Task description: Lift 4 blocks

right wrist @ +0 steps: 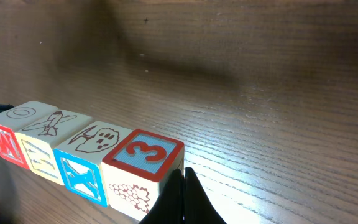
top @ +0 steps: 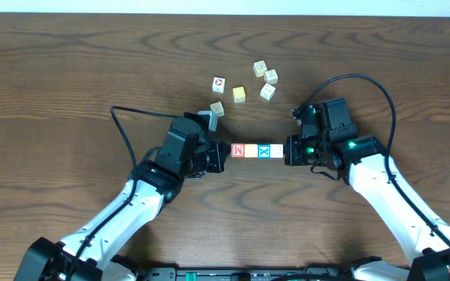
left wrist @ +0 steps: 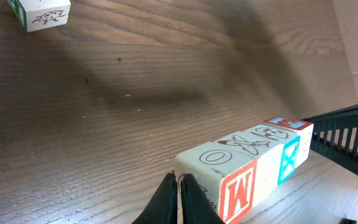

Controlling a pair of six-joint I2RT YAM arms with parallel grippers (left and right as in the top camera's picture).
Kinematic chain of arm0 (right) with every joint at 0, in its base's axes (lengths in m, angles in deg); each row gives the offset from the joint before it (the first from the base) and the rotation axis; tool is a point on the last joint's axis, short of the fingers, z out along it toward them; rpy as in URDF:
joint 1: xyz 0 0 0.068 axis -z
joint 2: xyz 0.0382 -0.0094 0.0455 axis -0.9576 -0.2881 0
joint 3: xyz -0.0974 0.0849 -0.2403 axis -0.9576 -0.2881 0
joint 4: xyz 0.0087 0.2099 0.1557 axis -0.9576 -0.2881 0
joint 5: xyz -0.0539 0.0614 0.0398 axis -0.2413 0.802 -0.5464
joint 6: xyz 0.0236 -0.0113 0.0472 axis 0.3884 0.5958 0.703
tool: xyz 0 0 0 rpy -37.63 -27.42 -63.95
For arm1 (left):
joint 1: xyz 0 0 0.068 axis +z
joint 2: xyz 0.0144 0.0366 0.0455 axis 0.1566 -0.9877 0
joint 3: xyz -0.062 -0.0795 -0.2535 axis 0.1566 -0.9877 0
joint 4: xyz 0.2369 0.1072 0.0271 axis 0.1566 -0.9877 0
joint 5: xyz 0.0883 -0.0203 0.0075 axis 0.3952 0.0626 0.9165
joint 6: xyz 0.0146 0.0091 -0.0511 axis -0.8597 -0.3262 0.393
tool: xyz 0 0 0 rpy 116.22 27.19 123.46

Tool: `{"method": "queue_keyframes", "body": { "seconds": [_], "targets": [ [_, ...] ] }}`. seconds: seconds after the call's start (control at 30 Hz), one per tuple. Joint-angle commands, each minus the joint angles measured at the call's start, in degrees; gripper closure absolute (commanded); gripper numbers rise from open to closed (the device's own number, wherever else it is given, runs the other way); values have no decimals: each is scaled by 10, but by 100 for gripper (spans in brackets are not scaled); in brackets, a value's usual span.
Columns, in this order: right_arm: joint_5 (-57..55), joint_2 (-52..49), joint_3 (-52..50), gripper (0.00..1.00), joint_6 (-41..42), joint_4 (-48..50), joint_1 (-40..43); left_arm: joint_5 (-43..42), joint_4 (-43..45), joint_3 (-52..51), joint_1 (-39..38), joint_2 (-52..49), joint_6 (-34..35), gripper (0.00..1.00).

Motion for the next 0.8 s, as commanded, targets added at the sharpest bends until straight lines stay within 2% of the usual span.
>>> {"method": "queue_keyframes", "body": {
  "seconds": [0.0,0.77],
  "targets": [
    [175,13,26,99,-4,13,-18,-103,18,36,-24,12,1,93],
    [175,13,38,99,-3,12,-18,-103,18,37,-24,12,1,93]
  ]
}}
